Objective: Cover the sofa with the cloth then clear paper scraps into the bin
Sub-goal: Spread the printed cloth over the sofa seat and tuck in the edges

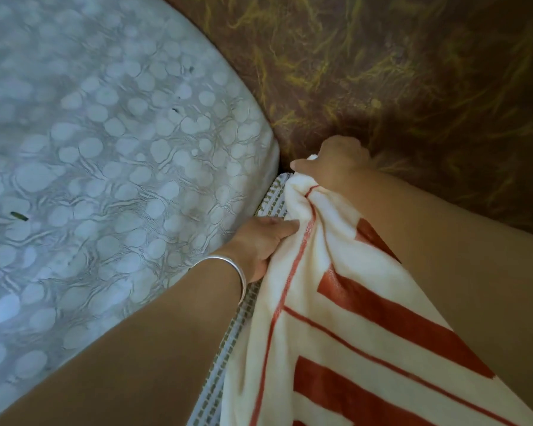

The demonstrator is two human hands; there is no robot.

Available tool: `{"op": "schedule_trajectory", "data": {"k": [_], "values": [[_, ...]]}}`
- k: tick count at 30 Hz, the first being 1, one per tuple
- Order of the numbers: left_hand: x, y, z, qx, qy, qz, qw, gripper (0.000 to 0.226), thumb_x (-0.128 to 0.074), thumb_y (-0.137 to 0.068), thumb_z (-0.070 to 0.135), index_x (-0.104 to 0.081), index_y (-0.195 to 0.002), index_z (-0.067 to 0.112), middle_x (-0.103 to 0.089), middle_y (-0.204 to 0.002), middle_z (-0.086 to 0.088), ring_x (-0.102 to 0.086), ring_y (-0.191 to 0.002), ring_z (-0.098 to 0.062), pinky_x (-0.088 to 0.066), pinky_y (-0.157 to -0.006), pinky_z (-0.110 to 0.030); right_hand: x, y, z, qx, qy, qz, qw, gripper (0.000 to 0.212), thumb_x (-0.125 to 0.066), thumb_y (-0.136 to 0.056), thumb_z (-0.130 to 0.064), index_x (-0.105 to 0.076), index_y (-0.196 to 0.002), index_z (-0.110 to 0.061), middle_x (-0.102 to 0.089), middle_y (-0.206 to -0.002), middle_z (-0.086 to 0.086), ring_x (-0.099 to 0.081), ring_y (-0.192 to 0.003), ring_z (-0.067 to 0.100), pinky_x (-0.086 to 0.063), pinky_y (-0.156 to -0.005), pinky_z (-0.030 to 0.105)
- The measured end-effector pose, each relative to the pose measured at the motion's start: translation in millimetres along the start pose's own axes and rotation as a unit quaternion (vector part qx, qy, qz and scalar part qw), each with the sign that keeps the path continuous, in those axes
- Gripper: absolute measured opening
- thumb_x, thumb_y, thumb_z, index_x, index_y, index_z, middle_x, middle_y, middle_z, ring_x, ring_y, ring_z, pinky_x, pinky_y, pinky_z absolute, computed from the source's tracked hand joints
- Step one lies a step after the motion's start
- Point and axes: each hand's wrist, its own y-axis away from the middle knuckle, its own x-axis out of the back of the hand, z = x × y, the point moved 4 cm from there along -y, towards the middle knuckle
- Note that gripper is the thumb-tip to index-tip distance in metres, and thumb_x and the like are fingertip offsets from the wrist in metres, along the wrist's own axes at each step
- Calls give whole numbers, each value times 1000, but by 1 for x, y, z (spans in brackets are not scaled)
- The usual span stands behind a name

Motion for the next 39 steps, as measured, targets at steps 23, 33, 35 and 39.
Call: {"op": "schedule_trajectory", "data": {"k": [23,33,35,39], "values": [[26,8,26,-371,-561,224,705,29,-45,-91,7,-43,-120,15,-45,-116,-10,-58,-87,-33,-48,-70,-41,-19,5,-23,84,124,113,982,40,-47,-94,-37,-47,-119,-5,-64,-115,18,-49,-117,36,-36,-96,43],[22,-4,23,-448,-644,246,569,24,-69,-70,5,-67,-93,12,-60,-87,-11,-62,-67,-27,-42,-40,-25,-37,15,-35,232,166,177,942,48,-25,-80,-5,-72,-85,-8,-61,-97,15,-55,-95,37,-41,-80,44],[19,-4,25,-418,-647,248,588,26,-54,-85,8,-60,-110,10,-55,-108,-12,-58,-89,-30,-48,-54,-32,-43,34,-35,237,196,209,928,43,-27,-75,-9,-70,-76,-10,-61,-89,13,-57,-86,34,-38,-72,40],[17,-5,23,-371,-655,208,625,34,-35,-98,17,-44,-130,14,-38,-127,-8,-44,-113,-27,-48,-77,-35,-74,42,-12,207,181,63,959,47,-31,-95,-27,-41,-140,-19,-38,-145,8,-37,-128,29,-29,-101,40]]}}
